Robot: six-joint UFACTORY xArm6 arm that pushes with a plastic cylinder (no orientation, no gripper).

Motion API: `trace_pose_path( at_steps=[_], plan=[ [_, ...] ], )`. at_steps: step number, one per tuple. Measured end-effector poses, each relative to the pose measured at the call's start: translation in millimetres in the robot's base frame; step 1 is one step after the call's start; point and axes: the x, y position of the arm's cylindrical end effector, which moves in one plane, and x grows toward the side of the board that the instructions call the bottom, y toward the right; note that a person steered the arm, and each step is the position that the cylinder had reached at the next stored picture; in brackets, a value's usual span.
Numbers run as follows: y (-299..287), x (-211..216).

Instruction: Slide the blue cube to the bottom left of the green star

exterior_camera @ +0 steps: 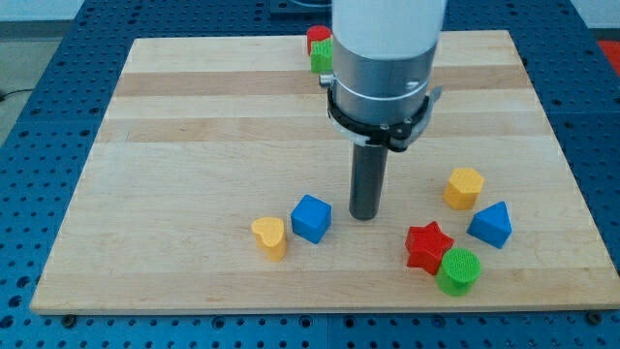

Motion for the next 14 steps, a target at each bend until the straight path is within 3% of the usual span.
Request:
trace_pose_path(
  at_steps=[1,2,4,5,6,9,11,14],
  plan=[
    [-28,28],
    [-69,14],
    [-150,-75],
    [-189,-87],
    [-275,-81],
    [-247,-149],
    [-315,-172],
    [-192,-242]
  ],
)
